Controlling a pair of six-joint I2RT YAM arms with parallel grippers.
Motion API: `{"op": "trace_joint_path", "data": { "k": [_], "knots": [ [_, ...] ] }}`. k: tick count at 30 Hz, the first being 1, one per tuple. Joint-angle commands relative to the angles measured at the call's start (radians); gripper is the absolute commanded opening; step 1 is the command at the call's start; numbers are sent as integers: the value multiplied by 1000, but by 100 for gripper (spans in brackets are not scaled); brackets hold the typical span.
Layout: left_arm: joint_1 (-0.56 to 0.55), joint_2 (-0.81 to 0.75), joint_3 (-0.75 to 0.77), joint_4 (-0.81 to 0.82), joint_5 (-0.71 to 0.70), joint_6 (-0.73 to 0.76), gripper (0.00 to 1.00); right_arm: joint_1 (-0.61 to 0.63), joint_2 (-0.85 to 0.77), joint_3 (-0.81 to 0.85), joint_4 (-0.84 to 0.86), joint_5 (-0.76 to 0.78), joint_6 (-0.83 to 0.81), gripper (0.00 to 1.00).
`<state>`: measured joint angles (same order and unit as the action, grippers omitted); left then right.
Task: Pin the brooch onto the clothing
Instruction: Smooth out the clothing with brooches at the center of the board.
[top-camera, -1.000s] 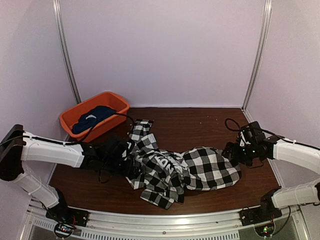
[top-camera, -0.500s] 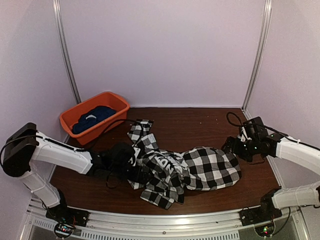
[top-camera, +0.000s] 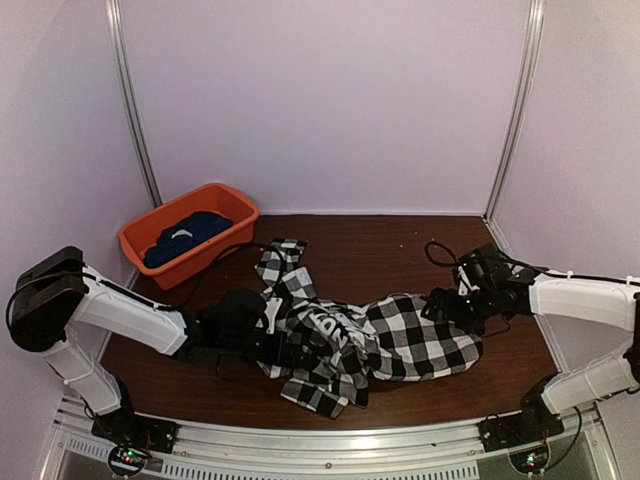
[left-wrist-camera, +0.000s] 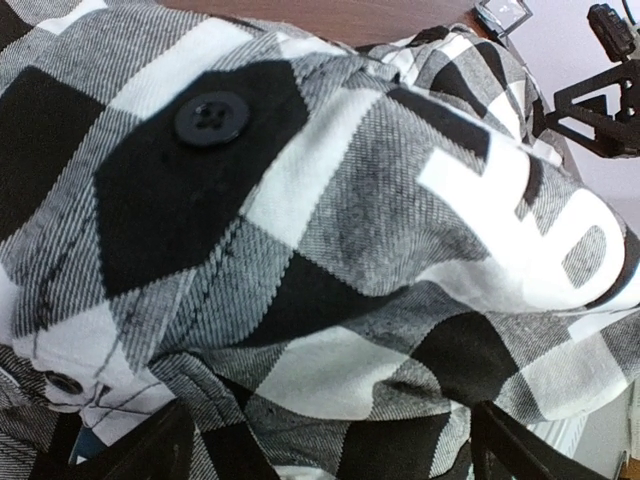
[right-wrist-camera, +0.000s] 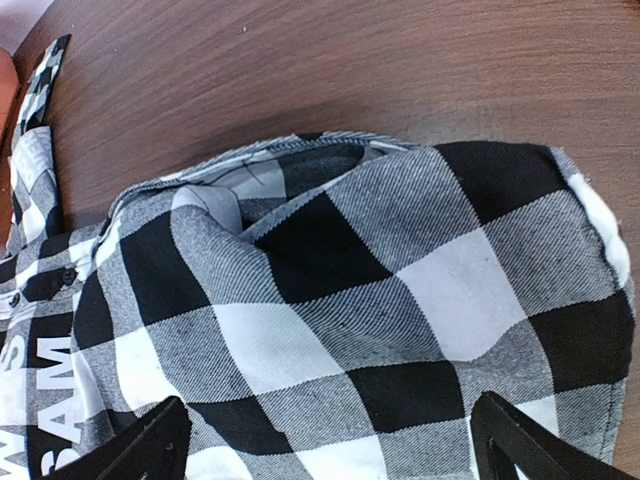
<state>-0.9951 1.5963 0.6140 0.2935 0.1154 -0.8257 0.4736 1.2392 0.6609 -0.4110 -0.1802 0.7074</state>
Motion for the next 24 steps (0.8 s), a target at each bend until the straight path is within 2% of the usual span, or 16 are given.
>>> {"op": "trace_joint_path", "data": {
  "k": [1,12,24],
  "knots": [
    [-2,15,-18,88,17,-24,98,24,34,-18,53,-10,20,100],
    [-1,109,-59,222,71,-91,98,36,71,-36,73,-37,18,100],
    [12,100,-35,-17,23,-119,98,36,129,-62,111,-40,26,100]
  ]
}}
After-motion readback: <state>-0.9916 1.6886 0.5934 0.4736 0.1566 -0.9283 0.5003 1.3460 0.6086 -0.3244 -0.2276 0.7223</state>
